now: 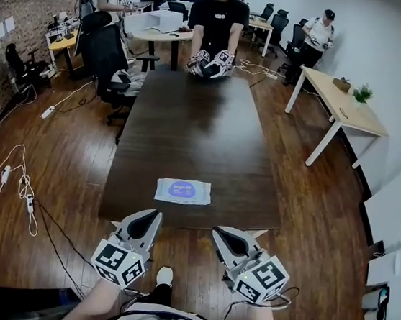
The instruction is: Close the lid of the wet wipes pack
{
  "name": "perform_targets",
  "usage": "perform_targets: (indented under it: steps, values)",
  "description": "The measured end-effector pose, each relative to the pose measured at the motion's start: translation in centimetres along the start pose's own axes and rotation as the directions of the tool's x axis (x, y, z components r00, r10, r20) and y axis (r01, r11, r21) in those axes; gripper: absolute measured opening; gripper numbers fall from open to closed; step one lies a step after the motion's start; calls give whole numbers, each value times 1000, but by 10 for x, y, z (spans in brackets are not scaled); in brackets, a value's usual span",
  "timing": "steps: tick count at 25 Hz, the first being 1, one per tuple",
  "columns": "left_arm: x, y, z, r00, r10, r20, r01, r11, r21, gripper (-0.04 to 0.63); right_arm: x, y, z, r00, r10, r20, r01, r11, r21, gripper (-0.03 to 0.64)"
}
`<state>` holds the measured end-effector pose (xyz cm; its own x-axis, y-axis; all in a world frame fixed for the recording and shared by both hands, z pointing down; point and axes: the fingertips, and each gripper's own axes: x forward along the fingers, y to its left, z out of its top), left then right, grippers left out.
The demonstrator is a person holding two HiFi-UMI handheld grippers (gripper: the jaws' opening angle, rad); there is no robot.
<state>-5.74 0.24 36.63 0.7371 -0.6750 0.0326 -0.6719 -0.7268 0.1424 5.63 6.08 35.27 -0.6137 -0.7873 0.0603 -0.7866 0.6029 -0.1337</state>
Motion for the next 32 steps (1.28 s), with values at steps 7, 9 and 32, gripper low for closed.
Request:
perform_targets:
  steps: [7,9,32]
  values:
    - [-47,-66,-18,999,42,-6,-42,999,-28,2,-77,30,-6,999,6,46,-7,1000,25,8]
    - [-64,-84,-21,998,54,-9,-54,998,-24,2,-95,42,-7,998,9,56,-10,1000,27,8]
    - [-143,-130,-10,996,86,18,-86,996,20,2,-147,99,-2,995,10,102,-10,1000,3,8]
